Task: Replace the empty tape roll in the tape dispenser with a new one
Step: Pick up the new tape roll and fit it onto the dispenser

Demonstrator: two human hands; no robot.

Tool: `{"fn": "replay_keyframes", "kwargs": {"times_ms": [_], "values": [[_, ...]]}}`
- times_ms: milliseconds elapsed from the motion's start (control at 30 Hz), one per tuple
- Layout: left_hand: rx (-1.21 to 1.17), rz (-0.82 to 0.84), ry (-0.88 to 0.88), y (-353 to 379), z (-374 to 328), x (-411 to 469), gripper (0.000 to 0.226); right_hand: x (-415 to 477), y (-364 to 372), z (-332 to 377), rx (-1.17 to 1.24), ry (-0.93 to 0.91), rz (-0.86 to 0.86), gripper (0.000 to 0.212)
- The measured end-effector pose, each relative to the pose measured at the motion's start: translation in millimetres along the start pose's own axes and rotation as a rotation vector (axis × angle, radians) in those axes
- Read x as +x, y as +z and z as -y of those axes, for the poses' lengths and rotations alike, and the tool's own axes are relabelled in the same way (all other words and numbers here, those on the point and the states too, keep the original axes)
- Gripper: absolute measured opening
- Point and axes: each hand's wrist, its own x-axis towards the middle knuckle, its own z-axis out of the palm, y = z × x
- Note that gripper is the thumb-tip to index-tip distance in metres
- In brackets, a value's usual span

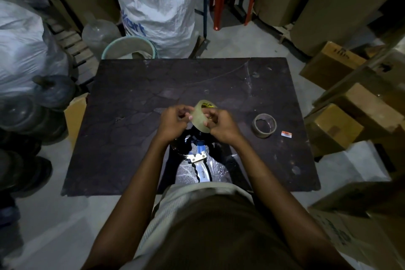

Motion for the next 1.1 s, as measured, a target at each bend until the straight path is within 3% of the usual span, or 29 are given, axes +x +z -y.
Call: {"fn": "replay_keyframes", "kwargs": {"times_ms": [333,533,800,1100], "values": [[0.026,0.129,-0.199,2.0,32.2,-12.7,0.02,-14.3,25.0,-11.8,-0.532,-0.193,0.206,0.047],[0.104,0.131,-0.189,4.0,36.7,-14.6,0.028,-20.6,21.6,-4.0,-0.492,-0.216,0.19,0.046],[0.092,0.101,-0.179,5.8,35.7,-20.3,0.024,-20.3,25.3,-12.8,-0.44,-0.246,0.193,0.042],[0.141,0.097,-0.205,8.8,35.9,-20.2,0.022,-18.5,34.2,-23.8,-0.587,-0.268,0.114,0.045]]}}
